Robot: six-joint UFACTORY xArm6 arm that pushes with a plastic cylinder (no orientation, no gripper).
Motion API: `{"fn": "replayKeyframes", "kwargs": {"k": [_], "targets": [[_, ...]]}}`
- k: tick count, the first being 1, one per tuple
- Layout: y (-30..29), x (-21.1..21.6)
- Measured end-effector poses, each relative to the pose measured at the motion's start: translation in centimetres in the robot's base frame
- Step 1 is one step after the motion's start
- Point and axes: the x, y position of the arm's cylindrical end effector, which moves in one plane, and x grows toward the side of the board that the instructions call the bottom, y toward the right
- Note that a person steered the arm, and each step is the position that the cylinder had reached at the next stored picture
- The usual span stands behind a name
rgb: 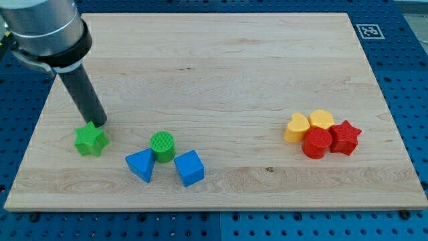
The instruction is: Place your arm to the bottom center of the board
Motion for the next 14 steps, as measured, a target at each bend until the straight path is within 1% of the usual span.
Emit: {"fn": "replayKeyframes", "kwargs": {"k": [2,3,4,5,6,7,8,9,11,12,13,14], "targets": [[0.0,4.5],[1.2,4.7],[8.3,2.3],[12.3,2.2],[14.6,1.5],[19.4,-1.6],[25.5,-2.0],[29.2,-1.5],[29.5,-1.3],[27.1,-1.1],[25.3,1.8],[24.9,6.1]]}}
